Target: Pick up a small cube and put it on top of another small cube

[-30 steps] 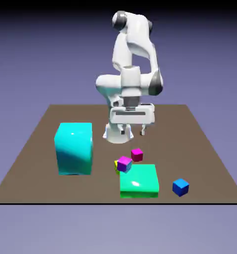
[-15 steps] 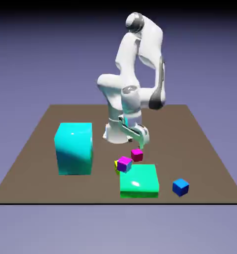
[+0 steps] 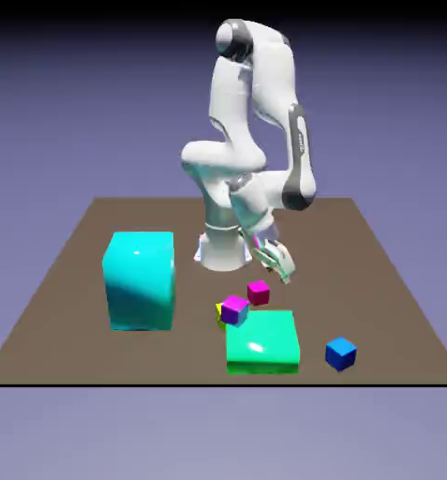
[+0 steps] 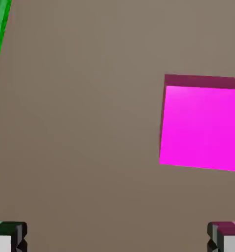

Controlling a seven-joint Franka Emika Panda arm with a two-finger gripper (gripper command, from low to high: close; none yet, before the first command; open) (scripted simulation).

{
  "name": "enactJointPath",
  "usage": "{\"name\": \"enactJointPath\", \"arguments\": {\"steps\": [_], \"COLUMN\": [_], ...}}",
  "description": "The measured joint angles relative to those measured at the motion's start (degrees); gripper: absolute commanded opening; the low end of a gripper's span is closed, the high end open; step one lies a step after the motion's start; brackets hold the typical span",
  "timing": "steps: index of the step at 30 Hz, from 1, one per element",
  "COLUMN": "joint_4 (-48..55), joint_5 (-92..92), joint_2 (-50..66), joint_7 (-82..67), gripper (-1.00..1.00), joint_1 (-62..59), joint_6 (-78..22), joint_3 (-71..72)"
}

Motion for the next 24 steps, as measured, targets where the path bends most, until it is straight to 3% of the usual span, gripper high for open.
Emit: {"name": "enactJointPath", "arguments": {"steps": [14, 15, 24], "joint_4": [5.3, 5.5, 2.9], "joint_5": [9.4, 9.8, 5.1], "joint_2": [24.3, 25.4, 13.2], "joint_7": [-13.9, -14.5, -7.5], "gripper": [0.00, -1.00, -1.00], "joint_1": [26.6, 27.8, 14.6], "joint_6": [19.4, 20.2, 10.6], "joint_3": [-29.0, -30.3, -15.8]}}
